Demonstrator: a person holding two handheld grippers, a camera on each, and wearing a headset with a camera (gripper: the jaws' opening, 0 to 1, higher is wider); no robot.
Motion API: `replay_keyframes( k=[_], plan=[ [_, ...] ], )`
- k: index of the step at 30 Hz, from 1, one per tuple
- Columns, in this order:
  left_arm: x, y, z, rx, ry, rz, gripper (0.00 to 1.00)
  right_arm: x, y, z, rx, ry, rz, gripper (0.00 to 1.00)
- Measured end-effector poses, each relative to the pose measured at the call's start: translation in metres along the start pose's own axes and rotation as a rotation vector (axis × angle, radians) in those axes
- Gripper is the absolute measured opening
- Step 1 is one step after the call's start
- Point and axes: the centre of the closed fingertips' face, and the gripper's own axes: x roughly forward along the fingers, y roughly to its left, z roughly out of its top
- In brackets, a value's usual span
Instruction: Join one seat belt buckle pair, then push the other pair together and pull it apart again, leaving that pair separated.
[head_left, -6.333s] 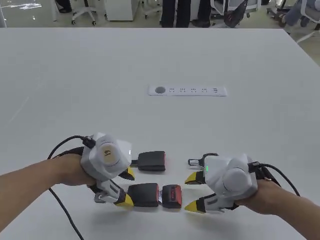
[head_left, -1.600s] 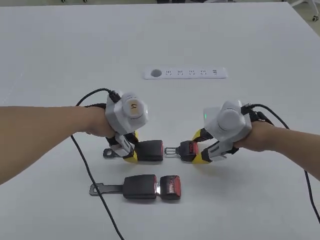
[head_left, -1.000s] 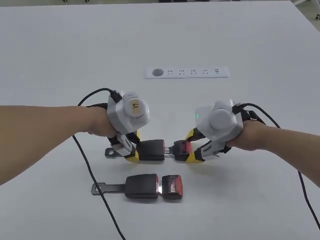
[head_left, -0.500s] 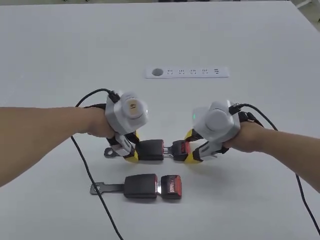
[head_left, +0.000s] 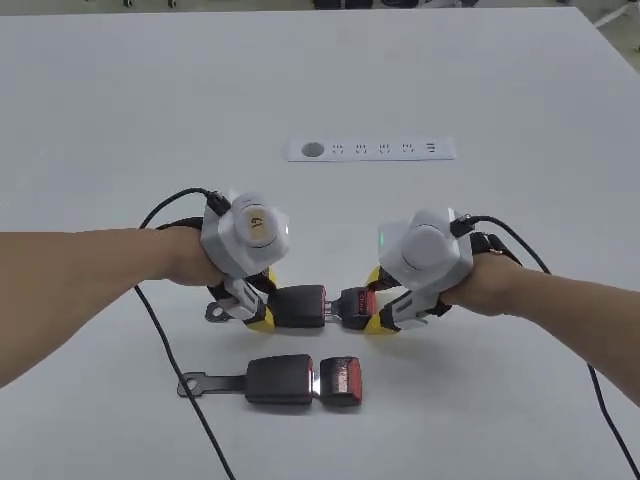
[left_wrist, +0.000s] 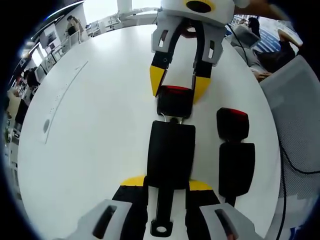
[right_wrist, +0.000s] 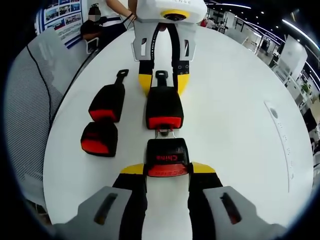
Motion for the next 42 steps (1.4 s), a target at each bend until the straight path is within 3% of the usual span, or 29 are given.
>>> replay_keyframes(
  k=[2, 15, 19, 27, 31, 42],
  plan=[
    [-0.0012, -0.0015, 0.0012, 0.001, 0.000, 0.001, 0.27, 0.0028, 0.0020, 0.0063, 0.008, -0.013, 0.003, 0.29],
    [-0.0027, -0.0050, 0.0042, 0.027, 0.025, 0.007, 0.27, 0.0049, 0.0019, 0.0093, 0.013, -0.012, -0.005, 0.28],
    [0.0007, 0.0007, -0.0002, 0.023, 0.010, 0.007, 0.26, 0.0050, 0.0018, 0.0096, 0.020, -0.009, -0.006, 0.27],
    [-0.0028, -0.0057, 0.0067, 0.041, 0.020, 0.005, 0.26, 0.0058, -0.0004, 0.0097, 0.029, -0.001, -0.014, 0.27],
    [0.0006, -0.0002, 0.0019, 0.030, 0.011, 0.011, 0.26, 0.0056, 0.0002, 0.0094, 0.022, -0.002, -0.012, 0.27],
    [0.0010, -0.0010, 0.0020, 0.037, 0.035, 0.007, 0.28, 0.0034, 0.0022, 0.0060, 0.003, 0.011, 0.001, 0.29]
  ],
)
